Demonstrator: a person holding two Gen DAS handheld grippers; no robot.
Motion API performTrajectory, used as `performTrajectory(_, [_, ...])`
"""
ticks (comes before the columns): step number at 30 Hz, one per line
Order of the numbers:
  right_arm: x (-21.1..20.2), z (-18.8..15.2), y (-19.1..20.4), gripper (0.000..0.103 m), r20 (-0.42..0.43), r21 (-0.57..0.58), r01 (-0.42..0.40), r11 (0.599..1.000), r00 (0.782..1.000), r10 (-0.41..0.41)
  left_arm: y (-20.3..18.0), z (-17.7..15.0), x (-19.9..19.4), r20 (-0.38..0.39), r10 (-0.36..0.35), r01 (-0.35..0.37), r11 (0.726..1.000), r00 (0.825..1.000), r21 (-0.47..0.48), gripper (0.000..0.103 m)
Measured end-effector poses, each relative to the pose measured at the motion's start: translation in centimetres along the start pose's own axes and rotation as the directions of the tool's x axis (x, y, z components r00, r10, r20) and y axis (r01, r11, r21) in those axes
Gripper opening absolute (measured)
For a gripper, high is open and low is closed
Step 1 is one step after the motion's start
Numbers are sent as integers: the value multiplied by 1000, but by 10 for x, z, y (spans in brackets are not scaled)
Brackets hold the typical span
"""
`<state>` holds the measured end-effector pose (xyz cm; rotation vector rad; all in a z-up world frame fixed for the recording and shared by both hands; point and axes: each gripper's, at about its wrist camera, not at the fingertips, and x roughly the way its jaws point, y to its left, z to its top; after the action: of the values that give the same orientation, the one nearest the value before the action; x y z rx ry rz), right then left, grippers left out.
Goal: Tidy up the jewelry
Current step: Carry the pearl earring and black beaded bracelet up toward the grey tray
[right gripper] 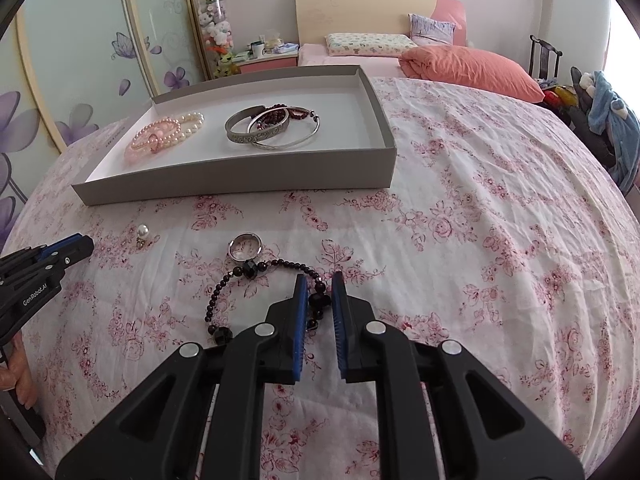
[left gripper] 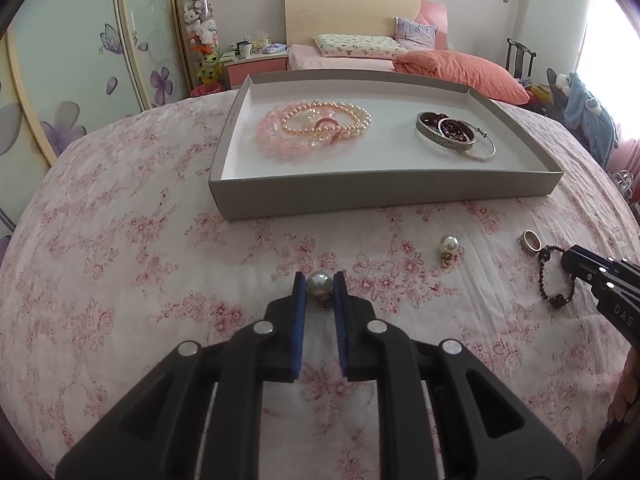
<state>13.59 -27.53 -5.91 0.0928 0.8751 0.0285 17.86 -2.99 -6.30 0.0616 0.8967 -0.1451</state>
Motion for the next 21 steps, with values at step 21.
performTrajectory(21, [0,0,-5,14,1,19,-25,1000,1000,25,5,-1,0,1,-27,27,999,1000,-23,15])
